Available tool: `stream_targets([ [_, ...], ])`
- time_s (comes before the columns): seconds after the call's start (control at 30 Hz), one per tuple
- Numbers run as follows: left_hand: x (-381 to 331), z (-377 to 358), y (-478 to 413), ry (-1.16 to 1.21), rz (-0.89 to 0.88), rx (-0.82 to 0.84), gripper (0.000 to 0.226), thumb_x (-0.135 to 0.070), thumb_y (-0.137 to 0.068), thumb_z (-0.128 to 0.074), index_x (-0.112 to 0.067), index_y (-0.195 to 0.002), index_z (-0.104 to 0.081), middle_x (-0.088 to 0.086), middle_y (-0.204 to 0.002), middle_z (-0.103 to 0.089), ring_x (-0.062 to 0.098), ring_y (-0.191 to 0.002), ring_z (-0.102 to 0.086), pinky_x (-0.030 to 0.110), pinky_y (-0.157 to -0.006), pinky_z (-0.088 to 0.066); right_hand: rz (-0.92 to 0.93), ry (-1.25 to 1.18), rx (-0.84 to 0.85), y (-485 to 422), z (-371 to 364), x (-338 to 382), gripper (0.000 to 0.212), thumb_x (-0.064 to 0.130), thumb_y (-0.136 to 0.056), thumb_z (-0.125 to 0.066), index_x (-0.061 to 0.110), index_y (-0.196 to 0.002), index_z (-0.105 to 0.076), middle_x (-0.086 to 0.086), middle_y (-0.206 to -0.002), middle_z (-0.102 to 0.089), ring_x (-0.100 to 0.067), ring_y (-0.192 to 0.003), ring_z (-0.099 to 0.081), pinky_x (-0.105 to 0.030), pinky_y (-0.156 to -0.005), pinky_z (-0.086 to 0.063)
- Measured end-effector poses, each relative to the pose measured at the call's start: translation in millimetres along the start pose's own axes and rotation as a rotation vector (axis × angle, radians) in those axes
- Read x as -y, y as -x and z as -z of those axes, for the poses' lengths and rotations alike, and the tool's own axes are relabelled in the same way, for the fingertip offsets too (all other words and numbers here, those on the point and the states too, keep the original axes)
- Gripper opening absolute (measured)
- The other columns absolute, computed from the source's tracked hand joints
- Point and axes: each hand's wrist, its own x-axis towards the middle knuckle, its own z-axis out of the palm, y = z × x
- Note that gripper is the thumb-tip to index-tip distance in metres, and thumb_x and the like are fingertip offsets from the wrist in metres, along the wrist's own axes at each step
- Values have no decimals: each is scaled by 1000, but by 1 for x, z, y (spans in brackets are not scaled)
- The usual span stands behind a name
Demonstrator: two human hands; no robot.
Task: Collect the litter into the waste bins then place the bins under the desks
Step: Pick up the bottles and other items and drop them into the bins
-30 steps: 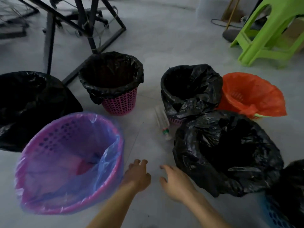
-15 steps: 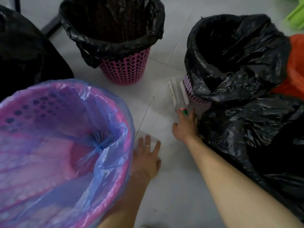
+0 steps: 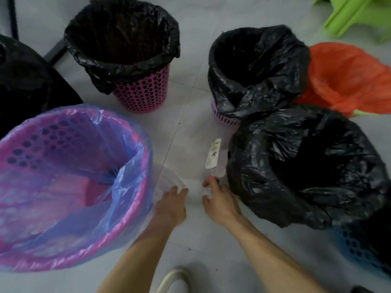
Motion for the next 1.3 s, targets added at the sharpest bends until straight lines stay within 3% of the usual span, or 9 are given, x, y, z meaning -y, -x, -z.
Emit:
stream_targets([
  [0.27, -19, -6, 92, 58, -13, -77, 70, -34, -96, -49, -37, -156, -15, 0, -163, -20, 24, -145, -30, 42, -112, -39, -48, -164, 131, 98, 41, -9, 17, 33, -97, -49, 31, -106, -34, -14, -107, -64, -36, -95, -61, -38, -74, -46],
  [0.37, -31, 4, 119, 81, -50, -209, 82, -32, -94, -55, -41, -156, -2, 4, -164, -17, 27, -146, -29, 44, -111, -40, -63, -217, 148, 138, 60, -18, 18, 34, -96, -47, 29, -107, -34, -13, -102, -68, -34, -91, -62, -40, -70, -43],
  [0.5, -52, 18, 148, 69, -168, -332, 104, -28, -88, -65, -50, -149, 16, 9, -165, -6, 33, -143, -33, 47, -100, -51, -162, -441, 159, 188, 82, -29, 30, 43, -89, -48, 41, -114, -31, -7, -93, -70, -27, -79, -69, -42, -71, -55],
  [0.63, -80, 29, 171, 14, -267, -400, 95, -28, -83, -72, -49, -150, -8, 8, -163, -7, 34, -142, -35, 47, -99, -52, -143, -758, 111, 232, 112, -40, 31, 38, -84, -55, 39, -114, -52, -3, -87, -73, -10, -64, -65, -29, -67, -52],
  [0.8, -125, 49, 200, 89, -354, -429, 78, -30, -79, -76, -37, -144, -33, 8, -141, -36, 35, -112, -60, 48, -82, -58, -150, -1104, -268, 272, 134, -53, 11, 31, -92, -66, 27, -102, -63, -4, -76, -74, -17, -67, -67, -37, -73, -57],
  [0.9, -167, 60, 227, 88, -433, -399, 74, -45, -80, -74, -39, -141, -33, 4, -135, -42, 32, -106, -62, 47, -82, -57, -152, -1244, -523, 301, 155, -62, 24, 35, -90, -70, 17, -105, -65, 1, -73, -71, -14, -69, -67, -39, -73, -59],
  [1.1, -264, 48, 281, 46, -617, -221, 65, -61, -75, -70, -45, -126, -33, -13, -117, -50, 17, -101, -60, 37, -86, -52, -124, -1306, -776, 368, 178, -95, 34, 51, -81, -67, 28, -105, -62, 8, -103, -70, -10, -100, -69, -36, -89, -57],
  [1.23, -318, 17, 309, -41, -801, -41, 65, -66, -78, -64, -48, -132, -32, -21, -110, -51, 3, -96, -58, 30, -89, -52, -214, -1250, -947, 421, 190, -132, 37, 36, -88, -68, 26, -119, -53, 7, -100, -72, -2, -90, -70, -21, -75, -56],
  [1.3, -340, 3, 315, -109, -877, 38, 61, -61, -83, -61, -47, -136, -35, -19, -117, -54, 4, -104, -56, 29, -93, -49, -327, -1154, -1013, 447, 188, -157, 39, 40, -90, -68, 30, -123, -51, 11, -95, -70, -1, -84, -68, -27, -76, -55],
])
